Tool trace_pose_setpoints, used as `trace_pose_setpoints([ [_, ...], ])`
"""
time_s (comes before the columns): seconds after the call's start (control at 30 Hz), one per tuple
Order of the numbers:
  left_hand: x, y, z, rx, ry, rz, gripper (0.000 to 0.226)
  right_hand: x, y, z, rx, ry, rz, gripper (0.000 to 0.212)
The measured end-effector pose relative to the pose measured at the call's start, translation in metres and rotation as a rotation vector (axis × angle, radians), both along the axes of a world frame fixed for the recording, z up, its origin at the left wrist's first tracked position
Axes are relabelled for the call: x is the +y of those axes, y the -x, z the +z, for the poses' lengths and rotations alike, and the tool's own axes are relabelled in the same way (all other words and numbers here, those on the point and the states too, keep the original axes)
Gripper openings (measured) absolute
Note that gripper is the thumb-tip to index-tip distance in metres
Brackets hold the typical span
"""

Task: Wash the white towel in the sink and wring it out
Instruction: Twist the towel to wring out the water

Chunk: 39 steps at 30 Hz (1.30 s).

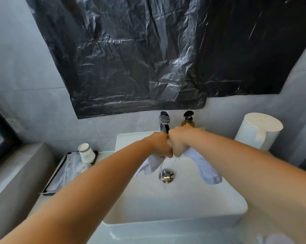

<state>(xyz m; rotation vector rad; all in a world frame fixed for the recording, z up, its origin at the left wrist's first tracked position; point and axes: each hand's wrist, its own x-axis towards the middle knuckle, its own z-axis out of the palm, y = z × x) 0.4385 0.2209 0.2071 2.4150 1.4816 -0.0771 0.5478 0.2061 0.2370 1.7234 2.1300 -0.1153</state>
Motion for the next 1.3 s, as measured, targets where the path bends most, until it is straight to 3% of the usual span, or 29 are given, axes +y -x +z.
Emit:
trace_pose_setpoints([
  [0.17, -0.001, 0.001, -0.002, 0.063, -0.017, -0.013, 0.039, 0.006, 0.005, -0.001, 0.045, 0.162, -0.068, 0.021],
  [0.53, -0.007, 0.003, -0.011, 0.124, -0.214, -0.070, 0.049, 0.012, 0.005, -0.008, 0.146, 0.291, -0.144, 0.010],
  [0.87, -0.007, 0.005, -0.014, 0.180, -0.337, -0.104, 0.048, 0.008, 0.006, -0.009, 0.079, 0.324, -0.083, 0.013],
  [0.97, -0.004, 0.010, -0.019, 0.038, -0.268, 0.001, 0.037, 0.011, 0.007, -0.003, 0.113, 0.277, -0.076, 0.013],
  [1.03, -0.001, 0.014, -0.021, -0.154, -0.138, 0.150, 0.025, 0.012, 0.006, 0.002, 0.171, 0.183, -0.081, 0.027],
  [1.1, 0.003, 0.018, -0.022, -0.379, -0.014, 0.288, 0.028, 0.010, -0.001, 0.008, 0.221, 0.027, -0.034, 0.047],
  [1.2, -0.001, 0.021, -0.012, -0.740, 0.176, 0.443, 0.023, -0.007, -0.022, 0.000, 0.181, -0.388, 0.134, 0.082],
  [1.3, -0.008, 0.025, 0.014, -1.032, 0.458, 0.469, 0.011, -0.023, -0.039, -0.028, 0.098, -0.909, 0.402, 0.077],
])
